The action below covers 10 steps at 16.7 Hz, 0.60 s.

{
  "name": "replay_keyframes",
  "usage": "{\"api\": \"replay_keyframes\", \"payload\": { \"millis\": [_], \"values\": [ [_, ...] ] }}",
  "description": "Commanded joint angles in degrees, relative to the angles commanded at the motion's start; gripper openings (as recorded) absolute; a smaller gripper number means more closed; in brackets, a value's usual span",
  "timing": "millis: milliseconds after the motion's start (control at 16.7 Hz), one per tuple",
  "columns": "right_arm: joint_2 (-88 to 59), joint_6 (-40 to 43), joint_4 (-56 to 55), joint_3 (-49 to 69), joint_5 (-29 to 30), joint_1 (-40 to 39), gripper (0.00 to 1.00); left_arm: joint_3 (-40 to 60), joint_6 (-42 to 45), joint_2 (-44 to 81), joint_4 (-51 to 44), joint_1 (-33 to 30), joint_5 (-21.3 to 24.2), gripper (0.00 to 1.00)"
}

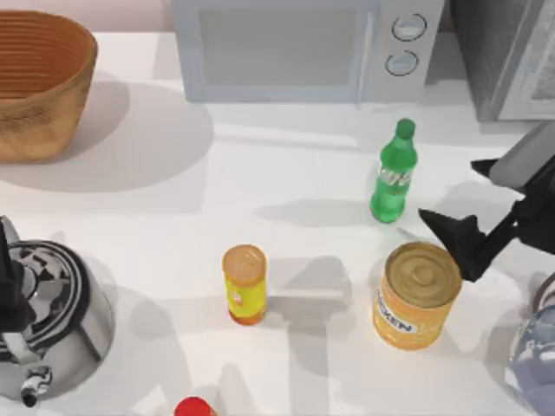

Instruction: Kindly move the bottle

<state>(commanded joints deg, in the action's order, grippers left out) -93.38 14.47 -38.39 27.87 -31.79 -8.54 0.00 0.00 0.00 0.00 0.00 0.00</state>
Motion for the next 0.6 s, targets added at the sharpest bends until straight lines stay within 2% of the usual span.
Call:
{"api": "replay_keyframes", "payload": {
  "millis": [300, 600],
  "values": [
    [-5.28, -0.89, -2.05, 5.74, 0.21, 0.09, 1.0, 0.0, 0.0, 0.0, 0.0, 0.0, 0.0, 1.0],
    [-18.21, -2.41, -6.16, 14.45, 4.02, -3.59, 1.0, 0.0, 0.0, 0.0, 0.0, 0.0, 0.0, 1.0]
  ]
}}
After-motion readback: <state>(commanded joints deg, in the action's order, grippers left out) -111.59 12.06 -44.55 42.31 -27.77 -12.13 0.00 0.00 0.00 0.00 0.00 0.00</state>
